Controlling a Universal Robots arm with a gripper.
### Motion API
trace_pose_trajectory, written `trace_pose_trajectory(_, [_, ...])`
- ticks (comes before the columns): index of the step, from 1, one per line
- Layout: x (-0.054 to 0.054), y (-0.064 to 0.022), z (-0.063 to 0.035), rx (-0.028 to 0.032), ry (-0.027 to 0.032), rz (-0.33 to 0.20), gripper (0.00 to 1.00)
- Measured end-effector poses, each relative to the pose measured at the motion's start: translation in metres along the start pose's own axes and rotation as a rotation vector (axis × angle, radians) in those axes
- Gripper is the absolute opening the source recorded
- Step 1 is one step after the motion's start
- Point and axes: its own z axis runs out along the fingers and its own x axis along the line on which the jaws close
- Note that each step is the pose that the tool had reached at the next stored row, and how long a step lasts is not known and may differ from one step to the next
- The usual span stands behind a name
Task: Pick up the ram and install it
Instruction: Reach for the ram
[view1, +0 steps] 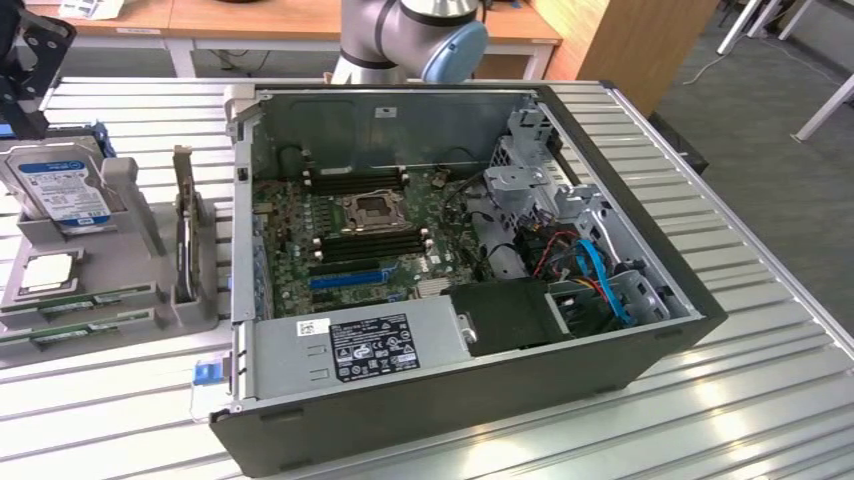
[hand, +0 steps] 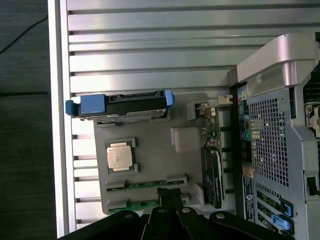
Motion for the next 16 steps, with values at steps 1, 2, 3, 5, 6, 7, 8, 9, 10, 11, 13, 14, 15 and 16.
trace_pose_trajectory(1, [0.001,-0.0001,0.0,0.0,0.0,0.0,0.1])
trace_pose_trajectory(2, [0.0021,-0.0002,0.0,0.0,0.0,0.0,0.1])
trace_pose_trajectory(3, [0.0032,-0.0002,0.0,0.0,0.0,0.0,0.1])
trace_pose_trajectory(5, [0.0053,-0.0004,0.0,0.0,0.0,0.0,0.1])
trace_pose_trajectory(6, [0.0063,-0.0005,0.0,0.0,0.0001,0.0,0.1])
trace_pose_trajectory(7, [0.0072,-0.0005,0.0001,0.0,0.0,0.0,0.1])
trace_pose_trajectory(8, [0.0079,-0.0006,0.0001,0.0,0.0,0.0,0.1])
trace_pose_trajectory(9, [0.0086,-0.0006,0.0001,0.0,0.0,0.0,0.1])
trace_pose_trajectory(10, [0.009,-0.0007,0.0001,0.0,0.0001,0.0,0.1])
trace_pose_trajectory(11, [0.0091,-0.0007,0.0,0.0,0.0001,0.0,0.1])
trace_pose_trajectory(13, [0.0091,-0.0007,0.0001,0.0,0.0,0.0,0.1])
trace_pose_trajectory(14, [0.0092,-0.0007,0.0001,0.0,0.0,0.0,0.1])
trace_pose_trajectory(15, [0.0092,-0.0007,0.0001,0.0,0.0,0.0,0.1])
trace_pose_trajectory(16, [0.0092,-0.0007,0.0001,0.0,0.0001,0.0,0.1])
